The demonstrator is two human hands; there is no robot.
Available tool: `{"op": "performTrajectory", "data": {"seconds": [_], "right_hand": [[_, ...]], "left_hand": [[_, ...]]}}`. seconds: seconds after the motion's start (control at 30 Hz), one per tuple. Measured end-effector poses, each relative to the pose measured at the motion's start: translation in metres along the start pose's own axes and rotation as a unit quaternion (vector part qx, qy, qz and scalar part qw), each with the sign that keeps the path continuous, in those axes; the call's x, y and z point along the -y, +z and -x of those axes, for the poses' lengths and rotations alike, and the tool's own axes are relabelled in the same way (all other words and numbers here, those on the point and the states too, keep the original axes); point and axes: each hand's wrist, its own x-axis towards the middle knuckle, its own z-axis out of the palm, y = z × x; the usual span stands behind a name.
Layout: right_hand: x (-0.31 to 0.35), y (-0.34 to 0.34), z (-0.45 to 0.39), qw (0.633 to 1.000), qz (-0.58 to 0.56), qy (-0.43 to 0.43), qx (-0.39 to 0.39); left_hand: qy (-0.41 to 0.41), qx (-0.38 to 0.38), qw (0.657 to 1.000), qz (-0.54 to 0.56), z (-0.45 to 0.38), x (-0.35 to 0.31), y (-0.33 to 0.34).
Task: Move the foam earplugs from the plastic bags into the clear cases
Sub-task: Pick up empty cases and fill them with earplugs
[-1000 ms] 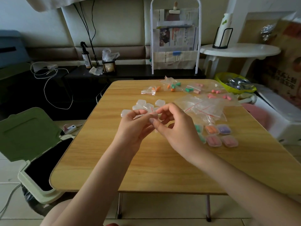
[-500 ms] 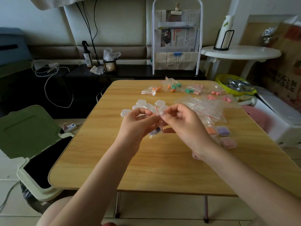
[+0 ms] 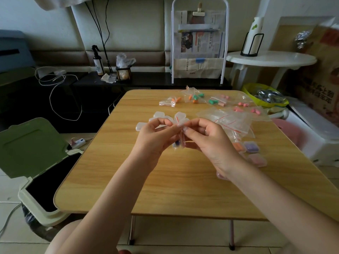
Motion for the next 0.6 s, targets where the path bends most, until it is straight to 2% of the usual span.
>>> {"op": "performTrajectory", "data": {"seconds": [0.17, 0.3, 0.47, 0.6], "right_hand": [[0.0025, 0.0000, 0.0019, 0.999, 0.014, 0.013, 0.042], [0.0016, 0.0003, 0.0030, 1.000, 0.009, 0.008, 0.017], [0.0016, -0.0044, 0.0006, 0.996, -0.057, 0.062, -0.013], [0.0009, -0.0029, -0.0002, 0.996, -0.049, 0.064, -0.025]], "left_hand": [[-0.001, 0.008, 1.000, -0.011, -0.0014, 0.0010, 0.0027], [-0.004, 0.001, 1.000, -0.024, -0.0020, 0.0037, 0.0043], [-0.009, -0.014, 0.999, -0.033, -0.0029, 0.0031, 0.0007], [-0.007, -0.014, 0.998, -0.055, -0.0030, 0.0033, 0.0000]]}}
